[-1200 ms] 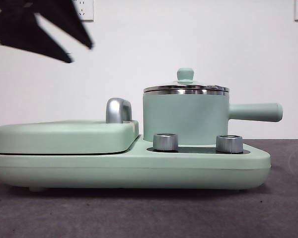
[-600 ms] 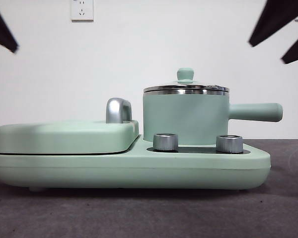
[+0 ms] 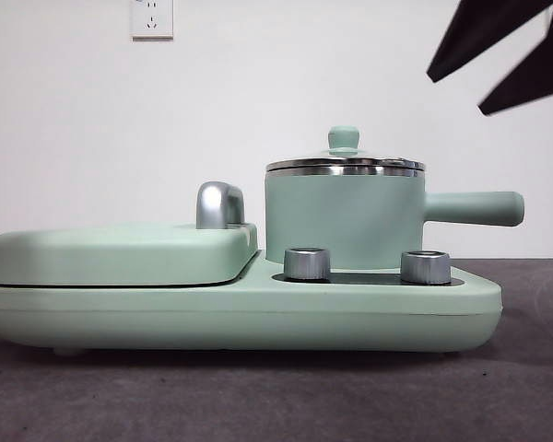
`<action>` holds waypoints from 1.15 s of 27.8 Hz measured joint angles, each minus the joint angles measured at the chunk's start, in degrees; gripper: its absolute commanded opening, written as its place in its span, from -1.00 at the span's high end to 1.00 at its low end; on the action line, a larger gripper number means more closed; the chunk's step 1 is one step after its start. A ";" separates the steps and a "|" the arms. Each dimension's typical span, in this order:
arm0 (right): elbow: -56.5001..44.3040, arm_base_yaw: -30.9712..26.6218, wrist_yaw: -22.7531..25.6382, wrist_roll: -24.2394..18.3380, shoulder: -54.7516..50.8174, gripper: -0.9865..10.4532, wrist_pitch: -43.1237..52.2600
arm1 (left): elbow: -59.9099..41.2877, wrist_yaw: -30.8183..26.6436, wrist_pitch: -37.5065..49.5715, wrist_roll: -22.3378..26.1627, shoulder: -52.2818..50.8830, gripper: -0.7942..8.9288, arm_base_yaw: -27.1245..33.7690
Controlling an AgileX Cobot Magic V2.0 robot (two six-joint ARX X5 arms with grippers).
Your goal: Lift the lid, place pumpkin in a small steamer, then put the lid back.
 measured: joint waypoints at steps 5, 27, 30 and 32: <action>0.00 0.00 -1.60 -0.15 -0.24 0.79 -0.74 | 0.00 0.79 -0.57 -0.39 -0.37 0.82 -0.02; -0.02 0.00 -1.55 -0.15 -0.42 0.79 1.18 | -8.41 0.70 10.69 0.72 -10.47 0.82 9.51; -0.02 0.00 -1.55 -0.15 -0.42 0.79 1.18 | -14.38 0.70 17.27 1.73 -14.93 0.82 13.90; -0.02 0.00 -1.55 -0.15 -0.42 0.79 1.20 | -18.08 0.70 20.70 2.54 -17.73 0.82 16.44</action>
